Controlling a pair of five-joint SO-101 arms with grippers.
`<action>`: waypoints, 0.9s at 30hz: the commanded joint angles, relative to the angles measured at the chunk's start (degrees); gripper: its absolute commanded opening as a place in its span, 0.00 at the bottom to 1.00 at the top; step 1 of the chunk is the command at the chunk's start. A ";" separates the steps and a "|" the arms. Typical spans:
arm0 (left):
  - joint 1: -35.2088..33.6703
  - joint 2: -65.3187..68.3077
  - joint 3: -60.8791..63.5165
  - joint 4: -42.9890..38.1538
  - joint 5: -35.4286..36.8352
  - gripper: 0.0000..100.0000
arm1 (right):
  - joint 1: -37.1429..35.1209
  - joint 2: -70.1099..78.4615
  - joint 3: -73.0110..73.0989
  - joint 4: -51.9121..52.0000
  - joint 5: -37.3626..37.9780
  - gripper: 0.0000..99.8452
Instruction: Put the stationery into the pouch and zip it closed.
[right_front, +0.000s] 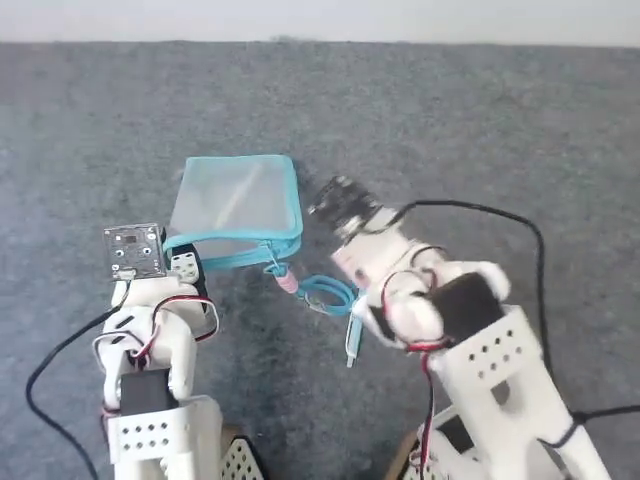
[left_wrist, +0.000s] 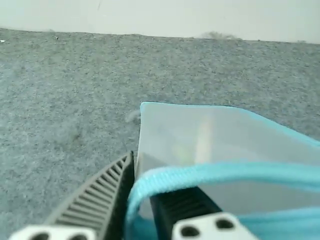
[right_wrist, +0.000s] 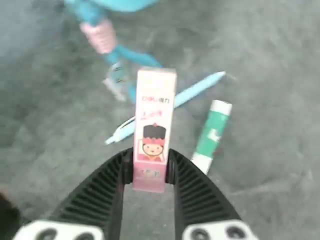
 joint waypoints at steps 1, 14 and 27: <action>2.81 0.62 0.75 -2.11 0.70 0.01 | -3.74 2.24 -5.63 1.89 0.18 0.01; 13.19 0.88 3.03 -1.93 -0.70 0.01 | -6.99 11.47 -12.40 2.68 0.09 0.01; 18.46 0.88 3.65 -1.93 -1.67 0.01 | -8.40 11.65 -6.77 -1.27 0.00 0.01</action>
